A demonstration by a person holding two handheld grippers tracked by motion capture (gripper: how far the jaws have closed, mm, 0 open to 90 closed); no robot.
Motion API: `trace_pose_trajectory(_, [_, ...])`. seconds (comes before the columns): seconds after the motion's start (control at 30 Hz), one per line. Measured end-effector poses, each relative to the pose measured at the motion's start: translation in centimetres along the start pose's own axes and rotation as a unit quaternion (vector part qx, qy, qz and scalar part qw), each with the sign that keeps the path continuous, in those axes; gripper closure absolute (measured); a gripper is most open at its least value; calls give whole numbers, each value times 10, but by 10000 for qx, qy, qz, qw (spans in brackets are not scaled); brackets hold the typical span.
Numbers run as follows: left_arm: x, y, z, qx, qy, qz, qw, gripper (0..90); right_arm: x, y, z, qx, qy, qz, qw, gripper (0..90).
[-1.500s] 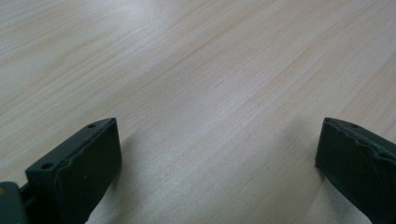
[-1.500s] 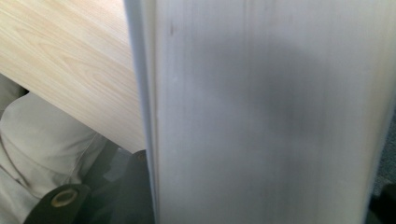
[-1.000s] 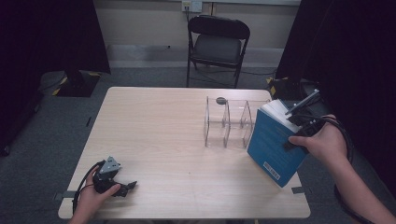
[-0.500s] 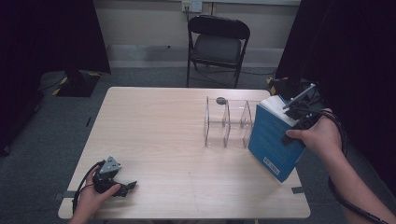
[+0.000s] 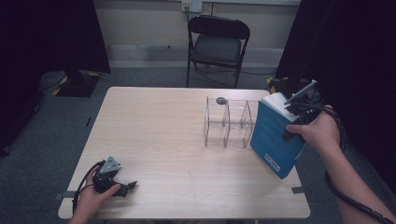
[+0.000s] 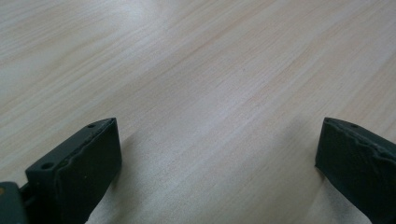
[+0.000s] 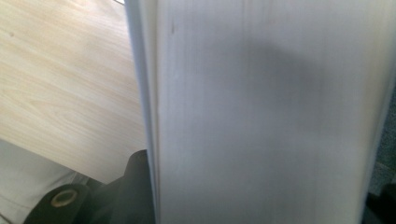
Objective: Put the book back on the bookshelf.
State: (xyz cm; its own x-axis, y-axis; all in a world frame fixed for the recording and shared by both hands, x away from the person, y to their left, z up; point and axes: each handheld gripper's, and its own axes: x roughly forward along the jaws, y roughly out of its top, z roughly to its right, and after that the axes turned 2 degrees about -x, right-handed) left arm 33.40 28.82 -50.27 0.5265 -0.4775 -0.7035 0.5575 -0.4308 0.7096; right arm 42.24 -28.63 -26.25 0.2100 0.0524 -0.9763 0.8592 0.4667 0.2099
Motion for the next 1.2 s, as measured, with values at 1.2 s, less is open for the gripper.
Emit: trace_pose_trajectory(1.2, [0,0,0,14,0,-6,10000,0,14,41,2,663,-79,236,9975,616])
